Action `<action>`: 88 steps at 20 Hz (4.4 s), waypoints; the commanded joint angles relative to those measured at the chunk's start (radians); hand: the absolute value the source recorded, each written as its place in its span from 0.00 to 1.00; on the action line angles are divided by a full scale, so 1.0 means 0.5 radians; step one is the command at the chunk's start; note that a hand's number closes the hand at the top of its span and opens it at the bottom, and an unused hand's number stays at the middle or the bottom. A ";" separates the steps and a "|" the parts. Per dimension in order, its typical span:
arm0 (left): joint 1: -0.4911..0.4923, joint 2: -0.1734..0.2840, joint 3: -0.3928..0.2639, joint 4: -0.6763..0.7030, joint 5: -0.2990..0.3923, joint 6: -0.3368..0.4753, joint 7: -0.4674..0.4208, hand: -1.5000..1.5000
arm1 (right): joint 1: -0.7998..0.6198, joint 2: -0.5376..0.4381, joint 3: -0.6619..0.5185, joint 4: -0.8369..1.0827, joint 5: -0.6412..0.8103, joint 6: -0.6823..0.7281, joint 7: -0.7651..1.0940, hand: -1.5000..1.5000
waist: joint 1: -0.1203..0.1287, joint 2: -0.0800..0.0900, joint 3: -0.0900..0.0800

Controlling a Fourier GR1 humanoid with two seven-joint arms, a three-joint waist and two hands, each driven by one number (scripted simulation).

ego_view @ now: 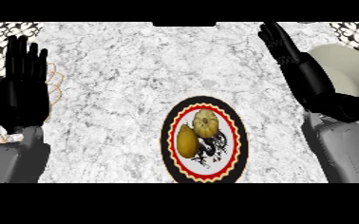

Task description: Pick the squash from the plate and place it in the bowl

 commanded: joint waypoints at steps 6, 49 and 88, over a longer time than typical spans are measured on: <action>-0.096 0.268 -0.152 0.048 -0.188 -0.249 0.038 0.50 | -0.166 0.682 0.836 0.253 -0.037 0.123 0.376 0.00 | 0.198 0.063 -0.012; 0.099 0.332 0.084 0.177 -0.130 -0.572 0.029 0.50 | -0.606 0.567 1.077 -0.133 1.076 1.325 2.465 0.00 | 0.003 0.012 -0.012; -0.034 0.032 0.266 0.085 -0.465 -0.668 0.247 0.50 | -0.121 0.555 0.840 0.579 2.152 1.053 1.176 0.00 | 0.000 0.018 -0.010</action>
